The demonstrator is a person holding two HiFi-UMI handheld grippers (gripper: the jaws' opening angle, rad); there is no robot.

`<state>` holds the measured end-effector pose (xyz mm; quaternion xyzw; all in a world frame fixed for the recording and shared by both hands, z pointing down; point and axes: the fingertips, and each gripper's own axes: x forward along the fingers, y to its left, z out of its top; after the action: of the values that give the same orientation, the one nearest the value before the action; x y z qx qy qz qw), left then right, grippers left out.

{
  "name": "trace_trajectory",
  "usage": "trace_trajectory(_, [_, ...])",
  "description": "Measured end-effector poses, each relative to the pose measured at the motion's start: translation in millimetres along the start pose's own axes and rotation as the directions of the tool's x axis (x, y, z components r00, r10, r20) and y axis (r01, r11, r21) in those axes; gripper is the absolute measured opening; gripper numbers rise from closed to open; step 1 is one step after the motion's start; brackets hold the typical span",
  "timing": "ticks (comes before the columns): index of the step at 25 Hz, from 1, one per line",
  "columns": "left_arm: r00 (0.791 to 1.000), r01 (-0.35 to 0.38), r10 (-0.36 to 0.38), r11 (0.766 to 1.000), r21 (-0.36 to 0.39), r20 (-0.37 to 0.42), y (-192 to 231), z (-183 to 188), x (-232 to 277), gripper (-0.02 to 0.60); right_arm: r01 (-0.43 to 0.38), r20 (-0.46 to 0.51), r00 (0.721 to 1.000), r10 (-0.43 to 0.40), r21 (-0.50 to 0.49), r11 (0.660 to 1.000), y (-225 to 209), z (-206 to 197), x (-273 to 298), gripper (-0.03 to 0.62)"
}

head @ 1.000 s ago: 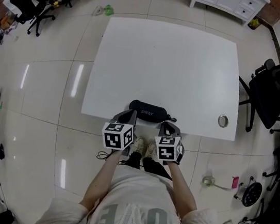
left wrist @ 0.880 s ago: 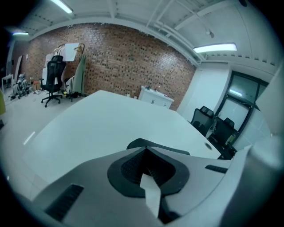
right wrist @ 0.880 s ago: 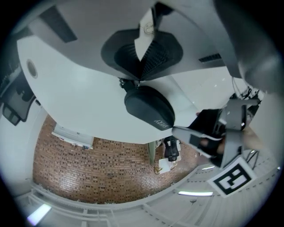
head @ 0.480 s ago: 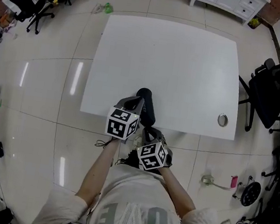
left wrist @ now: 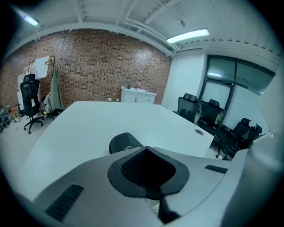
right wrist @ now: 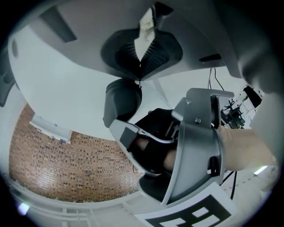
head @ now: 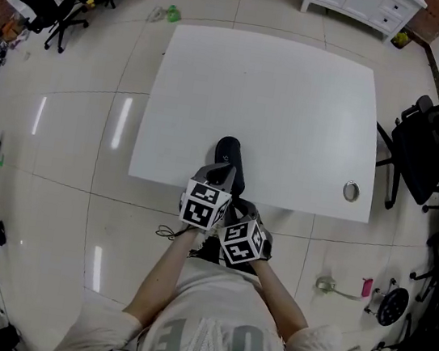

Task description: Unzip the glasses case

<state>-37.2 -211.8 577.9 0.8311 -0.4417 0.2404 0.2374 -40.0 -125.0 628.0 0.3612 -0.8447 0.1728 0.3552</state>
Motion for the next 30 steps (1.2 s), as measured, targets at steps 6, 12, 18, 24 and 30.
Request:
trace_trajectory(6, [1.000,0.012,-0.011,0.998,-0.059,0.012,2.3,0.2,-0.2,-0.005,-0.019,-0.012,1.000,0.018,-0.042,0.999,-13.6,-5.8,-9.9,0.000])
trace_trajectory(12, [1.000,0.024,-0.022,0.996,-0.085,0.019,3.2,-0.7,-0.5,-0.005,-0.003,-0.043,0.999,-0.001,-0.073,0.997,-28.6,-9.1,-14.8,0.000])
trace_trajectory(18, [0.999,0.041,-0.039,0.994,-0.102,0.022,6.3,0.1,-0.9,-0.006,0.062,-0.040,0.997,-0.064,-0.038,0.997,-56.5,-3.2,-11.6,0.000])
trace_trajectory(24, [0.998,0.059,-0.057,0.991,-0.121,0.019,4.8,1.8,0.0,-0.005,0.081,-0.045,0.996,-0.083,-0.045,0.996,-70.7,2.9,-3.2,0.002])
trace_trajectory(30, [0.994,0.110,-0.106,0.976,-0.189,0.033,-0.2,9.0,8.1,-0.005,0.164,-0.032,0.986,-0.165,-0.030,0.986,-102.2,9.1,-6.8,0.000])
